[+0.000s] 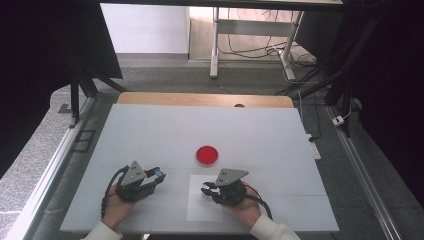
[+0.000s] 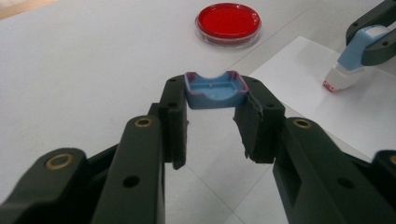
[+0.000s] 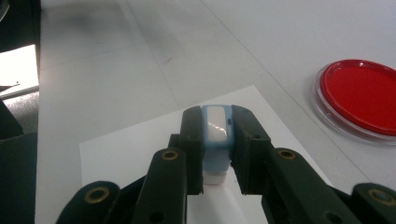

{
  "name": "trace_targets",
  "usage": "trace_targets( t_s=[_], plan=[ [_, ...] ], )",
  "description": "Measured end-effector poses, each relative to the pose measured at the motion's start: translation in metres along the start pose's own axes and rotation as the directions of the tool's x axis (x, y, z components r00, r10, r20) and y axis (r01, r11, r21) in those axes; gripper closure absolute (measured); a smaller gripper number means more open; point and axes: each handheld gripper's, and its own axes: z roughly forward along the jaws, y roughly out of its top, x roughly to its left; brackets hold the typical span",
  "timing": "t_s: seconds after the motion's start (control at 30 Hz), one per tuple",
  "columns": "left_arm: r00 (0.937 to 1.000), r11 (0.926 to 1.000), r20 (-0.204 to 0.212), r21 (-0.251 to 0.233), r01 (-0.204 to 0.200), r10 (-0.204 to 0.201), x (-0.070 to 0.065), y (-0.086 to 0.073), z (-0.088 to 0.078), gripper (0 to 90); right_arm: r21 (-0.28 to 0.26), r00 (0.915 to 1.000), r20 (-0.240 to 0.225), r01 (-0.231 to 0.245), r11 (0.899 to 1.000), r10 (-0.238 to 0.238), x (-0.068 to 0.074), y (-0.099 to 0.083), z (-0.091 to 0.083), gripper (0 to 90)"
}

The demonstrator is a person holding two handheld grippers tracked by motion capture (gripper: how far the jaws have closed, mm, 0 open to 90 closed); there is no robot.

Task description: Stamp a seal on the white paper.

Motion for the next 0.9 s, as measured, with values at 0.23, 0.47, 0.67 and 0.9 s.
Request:
trace_targets(
  t_s=[0.23,0.47,0.67,0.9],
  plan=[
    [1.0000,1.0000,0.000,-0.001,0.000,0.000,0.0001,0.0000,-0.0002,64.2,0.006,1.0000,0.003,0.007,1.000,-0.007,0.0006,-0.0007,0.0014,74.4],
    [1.0000,1.0000,0.000,-0.001,0.000,0.000,0.0000,0.0000,-0.0003,64.2,0.009,0.9999,0.004,0.012,1.000,-0.012,0.0006,-0.0006,0.0015,74.4],
    [1.0000,1.0000,0.002,-0.001,-0.003,0.003,-0.0006,0.0001,0.0001,64.2,0.025,0.9999,0.005,0.013,1.000,-0.013,0.0003,-0.0001,0.0020,74.7],
    [1.0000,1.0000,0.000,0.001,-0.002,0.002,-0.0007,0.0002,0.0003,64.2,0.046,0.9998,0.018,0.011,0.999,-0.011,0.0019,-0.0011,0.0041,75.1]
  ],
)
